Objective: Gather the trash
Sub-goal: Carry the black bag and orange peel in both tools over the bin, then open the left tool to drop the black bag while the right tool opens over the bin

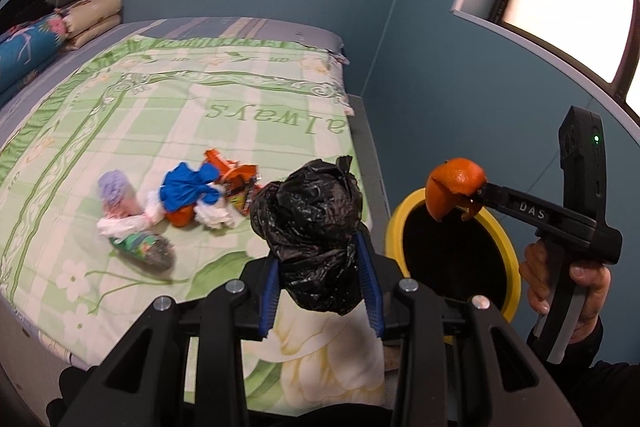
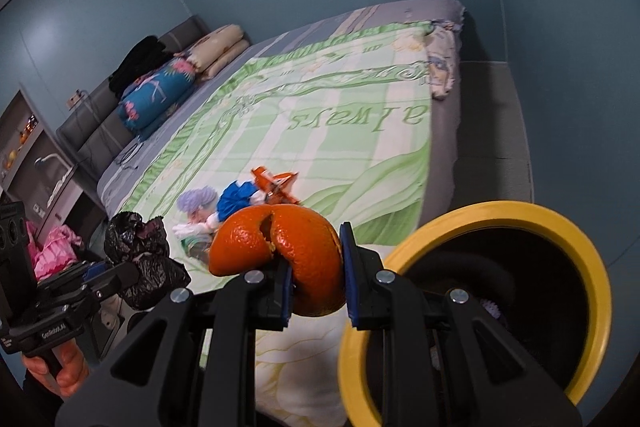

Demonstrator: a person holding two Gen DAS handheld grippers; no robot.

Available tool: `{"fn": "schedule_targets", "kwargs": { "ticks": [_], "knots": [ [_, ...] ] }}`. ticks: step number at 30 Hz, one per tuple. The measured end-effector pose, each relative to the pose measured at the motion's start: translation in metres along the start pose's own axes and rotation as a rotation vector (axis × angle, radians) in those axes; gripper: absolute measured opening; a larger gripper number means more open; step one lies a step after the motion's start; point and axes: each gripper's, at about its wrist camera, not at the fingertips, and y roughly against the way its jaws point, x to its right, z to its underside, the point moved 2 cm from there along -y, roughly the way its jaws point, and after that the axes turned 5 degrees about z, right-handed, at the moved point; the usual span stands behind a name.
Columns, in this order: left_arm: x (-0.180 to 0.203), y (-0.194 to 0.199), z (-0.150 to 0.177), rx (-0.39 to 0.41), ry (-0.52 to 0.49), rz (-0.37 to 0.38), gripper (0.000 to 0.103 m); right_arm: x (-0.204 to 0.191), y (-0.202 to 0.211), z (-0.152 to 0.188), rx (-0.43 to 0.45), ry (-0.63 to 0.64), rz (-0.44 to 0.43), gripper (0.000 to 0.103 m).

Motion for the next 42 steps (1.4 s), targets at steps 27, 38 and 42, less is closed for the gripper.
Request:
{"fn": "schedule_targets", "kwargs": {
  "ticks": [27,38,42],
  "knots": [
    [0.095,-0.085,-0.001,-0.146,-0.127,0.138,0.033,0.092,0.004,0.004,0.019,-0.165,0.138,0.02],
    [0.113,-0.116,0.012,-0.215,-0.149,0.163,0.033,0.122,-0.013,0.014,-0.031,-0.237,0.166,0.02],
    [0.117,-0.126,0.018,-0.241,-0.152,0.167,0.033,0.13,-0.019,0.016,-0.045,-0.256,0.171,0.022]
  ]
}}
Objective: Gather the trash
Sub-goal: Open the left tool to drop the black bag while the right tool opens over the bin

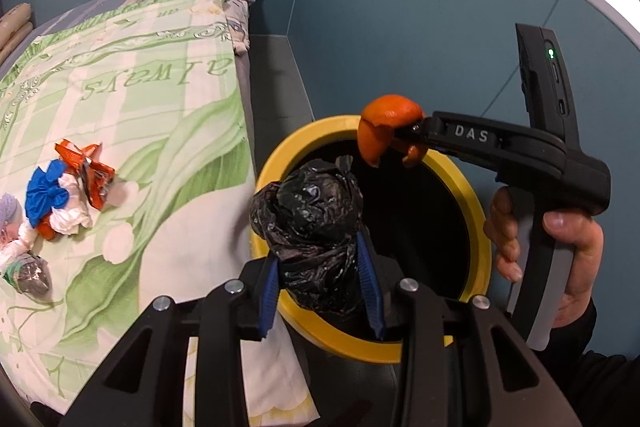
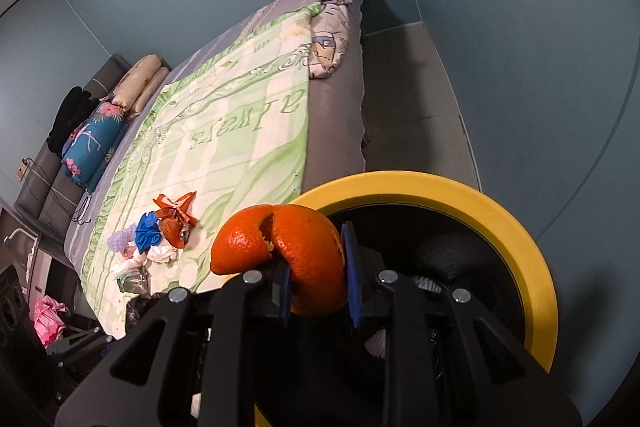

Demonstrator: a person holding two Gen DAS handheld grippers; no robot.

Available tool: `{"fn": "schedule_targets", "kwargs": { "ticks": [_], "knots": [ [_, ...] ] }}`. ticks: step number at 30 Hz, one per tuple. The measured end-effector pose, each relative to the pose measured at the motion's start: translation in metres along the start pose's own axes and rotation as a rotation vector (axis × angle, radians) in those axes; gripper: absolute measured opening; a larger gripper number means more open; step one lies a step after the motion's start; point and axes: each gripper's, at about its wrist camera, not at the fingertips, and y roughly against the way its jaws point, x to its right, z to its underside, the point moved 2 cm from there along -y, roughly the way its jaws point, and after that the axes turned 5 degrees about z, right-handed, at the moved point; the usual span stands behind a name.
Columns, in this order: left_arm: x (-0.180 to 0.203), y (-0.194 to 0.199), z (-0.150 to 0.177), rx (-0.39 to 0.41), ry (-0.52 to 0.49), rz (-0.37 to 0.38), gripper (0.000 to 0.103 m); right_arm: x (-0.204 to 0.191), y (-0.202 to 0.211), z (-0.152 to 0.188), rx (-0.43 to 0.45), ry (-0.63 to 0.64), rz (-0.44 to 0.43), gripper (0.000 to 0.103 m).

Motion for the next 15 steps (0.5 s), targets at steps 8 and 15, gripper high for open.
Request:
{"fn": "schedule_targets", "kwargs": {
  "ticks": [8,15],
  "knots": [
    [0.008,-0.011,0.002,-0.017,-0.025,0.025,0.035,0.011,-0.003,0.0,-0.001,-0.016,0.028,0.025],
    [0.006,-0.013,0.005,-0.018,-0.015,0.036,0.051,0.02,-0.001,-0.002,0.006,-0.049,0.038,0.033]
  ]
}}
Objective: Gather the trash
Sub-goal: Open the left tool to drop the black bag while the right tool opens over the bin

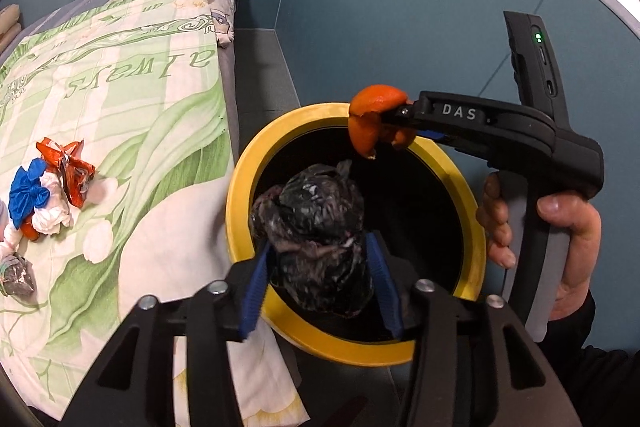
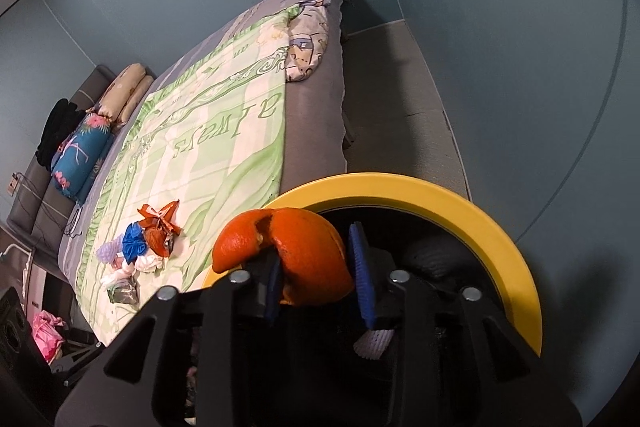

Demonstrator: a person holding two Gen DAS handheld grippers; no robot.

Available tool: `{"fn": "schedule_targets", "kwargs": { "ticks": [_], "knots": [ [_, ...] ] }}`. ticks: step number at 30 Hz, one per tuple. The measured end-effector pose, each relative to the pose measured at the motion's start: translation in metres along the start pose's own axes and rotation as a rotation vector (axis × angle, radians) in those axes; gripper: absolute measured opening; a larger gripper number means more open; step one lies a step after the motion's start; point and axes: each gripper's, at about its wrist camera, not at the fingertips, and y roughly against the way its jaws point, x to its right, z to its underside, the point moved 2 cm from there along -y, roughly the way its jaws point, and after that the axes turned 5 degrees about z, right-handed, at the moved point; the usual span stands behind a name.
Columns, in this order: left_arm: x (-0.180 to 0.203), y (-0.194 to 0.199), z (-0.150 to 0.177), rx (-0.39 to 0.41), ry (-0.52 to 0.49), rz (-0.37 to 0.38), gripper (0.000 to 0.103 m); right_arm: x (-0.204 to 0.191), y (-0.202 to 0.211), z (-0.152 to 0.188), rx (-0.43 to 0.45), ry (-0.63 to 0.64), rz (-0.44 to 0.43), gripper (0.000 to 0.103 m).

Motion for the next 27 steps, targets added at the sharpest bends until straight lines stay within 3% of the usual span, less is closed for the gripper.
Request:
{"fn": "schedule_targets", "kwargs": {
  "ticks": [6,8,13,27],
  "knots": [
    [0.0,0.007,0.001,0.02,0.001,-0.003,0.065,0.002,0.003,-0.001,0.007,-0.012,0.001,0.042],
    [-0.001,0.01,0.001,0.028,0.001,-0.008,0.067,0.002,0.004,-0.002,0.009,-0.01,0.001,0.05],
    [-0.007,0.017,0.004,0.04,0.018,-0.016,0.07,0.001,0.007,-0.002,0.011,-0.004,-0.004,0.055],
    [-0.035,0.052,0.015,0.108,0.101,-0.046,0.073,-0.017,0.017,-0.005,0.02,0.038,0.006,0.059]
  ]
}}
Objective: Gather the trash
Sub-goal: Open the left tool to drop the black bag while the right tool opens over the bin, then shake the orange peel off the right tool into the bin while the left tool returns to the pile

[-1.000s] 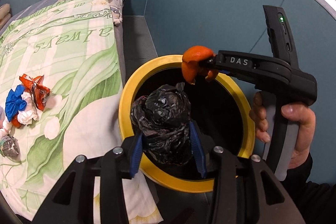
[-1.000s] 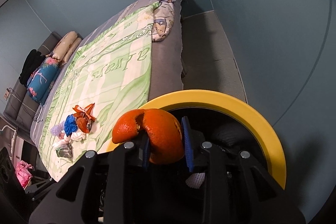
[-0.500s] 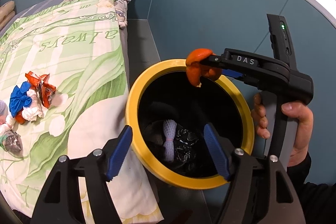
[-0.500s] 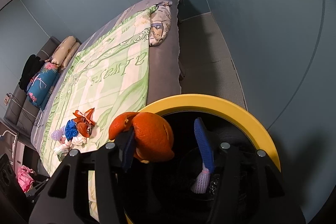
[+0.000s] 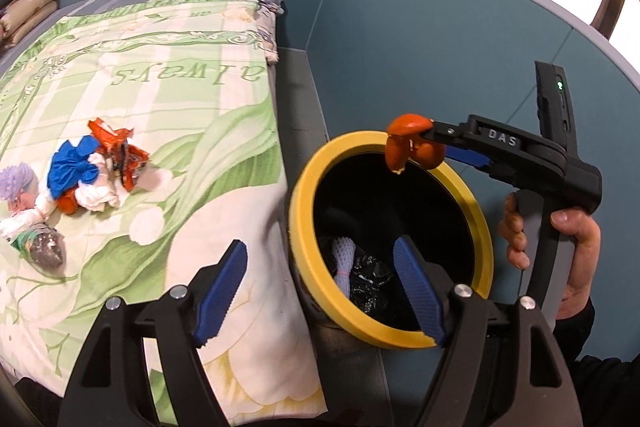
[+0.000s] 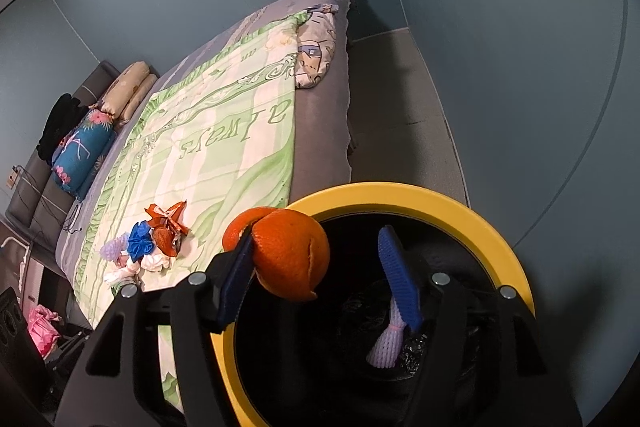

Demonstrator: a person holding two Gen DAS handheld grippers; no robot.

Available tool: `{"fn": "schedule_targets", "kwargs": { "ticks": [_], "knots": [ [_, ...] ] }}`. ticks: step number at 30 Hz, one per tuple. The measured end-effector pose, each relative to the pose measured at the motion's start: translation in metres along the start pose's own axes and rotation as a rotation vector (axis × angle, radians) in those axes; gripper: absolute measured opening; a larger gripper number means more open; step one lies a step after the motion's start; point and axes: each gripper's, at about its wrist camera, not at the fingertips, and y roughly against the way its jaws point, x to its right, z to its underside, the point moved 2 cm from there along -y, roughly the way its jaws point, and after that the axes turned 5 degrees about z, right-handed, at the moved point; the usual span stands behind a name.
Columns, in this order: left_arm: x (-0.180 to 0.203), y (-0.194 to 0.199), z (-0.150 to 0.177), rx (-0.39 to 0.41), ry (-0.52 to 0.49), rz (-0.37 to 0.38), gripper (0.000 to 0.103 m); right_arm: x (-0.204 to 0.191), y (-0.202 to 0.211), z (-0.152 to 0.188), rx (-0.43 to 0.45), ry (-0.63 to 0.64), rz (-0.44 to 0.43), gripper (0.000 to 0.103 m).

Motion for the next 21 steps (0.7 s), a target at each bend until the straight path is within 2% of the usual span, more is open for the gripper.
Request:
{"fn": "schedule_targets", "kwargs": {
  "ticks": [2,4,12,21],
  "knots": [
    [-0.006,0.007,0.001,0.012,0.008,-0.001,0.073,-0.003,0.003,-0.001,0.005,0.009,0.006,0.065],
    [-0.011,0.013,0.003,0.023,0.014,-0.009,0.074,-0.007,0.005,-0.002,0.01,0.018,0.009,0.067],
    [-0.041,0.036,0.008,0.061,0.055,-0.049,0.075,-0.022,0.014,-0.004,0.009,0.05,0.012,0.073],
    [-0.096,0.077,0.017,0.138,0.151,-0.11,0.075,-0.039,0.019,-0.006,0.0,0.078,0.014,0.078]
  ]
}}
